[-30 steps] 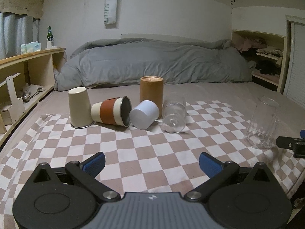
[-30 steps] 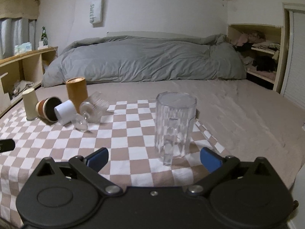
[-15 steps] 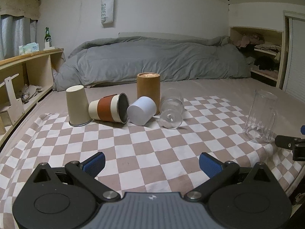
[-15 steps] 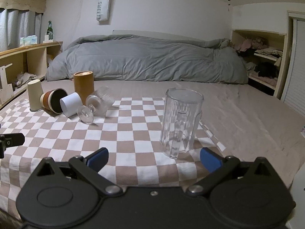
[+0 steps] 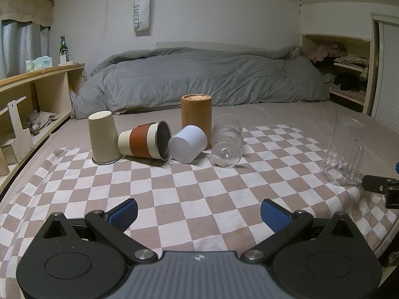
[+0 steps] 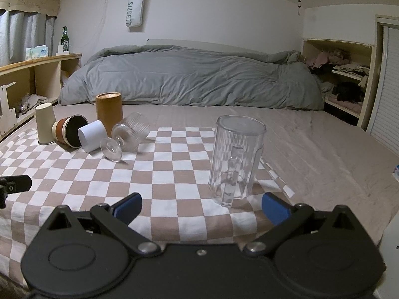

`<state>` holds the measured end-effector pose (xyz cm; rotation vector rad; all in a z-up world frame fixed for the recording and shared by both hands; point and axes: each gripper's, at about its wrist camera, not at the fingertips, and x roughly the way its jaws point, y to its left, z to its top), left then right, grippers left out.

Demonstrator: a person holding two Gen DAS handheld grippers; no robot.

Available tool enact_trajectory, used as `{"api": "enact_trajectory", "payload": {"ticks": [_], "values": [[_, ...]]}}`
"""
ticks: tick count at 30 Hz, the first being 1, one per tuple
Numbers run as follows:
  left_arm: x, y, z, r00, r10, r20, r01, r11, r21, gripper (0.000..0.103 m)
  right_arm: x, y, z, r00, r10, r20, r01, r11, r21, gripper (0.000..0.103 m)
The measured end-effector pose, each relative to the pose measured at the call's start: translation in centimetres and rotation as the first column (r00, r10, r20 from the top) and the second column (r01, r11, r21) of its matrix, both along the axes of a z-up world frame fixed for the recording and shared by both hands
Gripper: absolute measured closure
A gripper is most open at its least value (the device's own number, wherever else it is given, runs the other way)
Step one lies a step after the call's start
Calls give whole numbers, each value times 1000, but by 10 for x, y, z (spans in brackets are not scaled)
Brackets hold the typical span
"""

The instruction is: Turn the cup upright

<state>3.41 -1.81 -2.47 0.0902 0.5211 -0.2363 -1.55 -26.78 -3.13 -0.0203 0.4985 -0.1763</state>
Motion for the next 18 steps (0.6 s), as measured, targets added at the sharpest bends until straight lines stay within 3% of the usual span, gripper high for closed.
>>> {"api": "enact_trajectory", "payload": {"ticks": [18], "values": [[0,1,0,1000,1,0,-1,1000,-1,0,0,1,-1,1000,-2,0,2,1000,-7,0]]}}
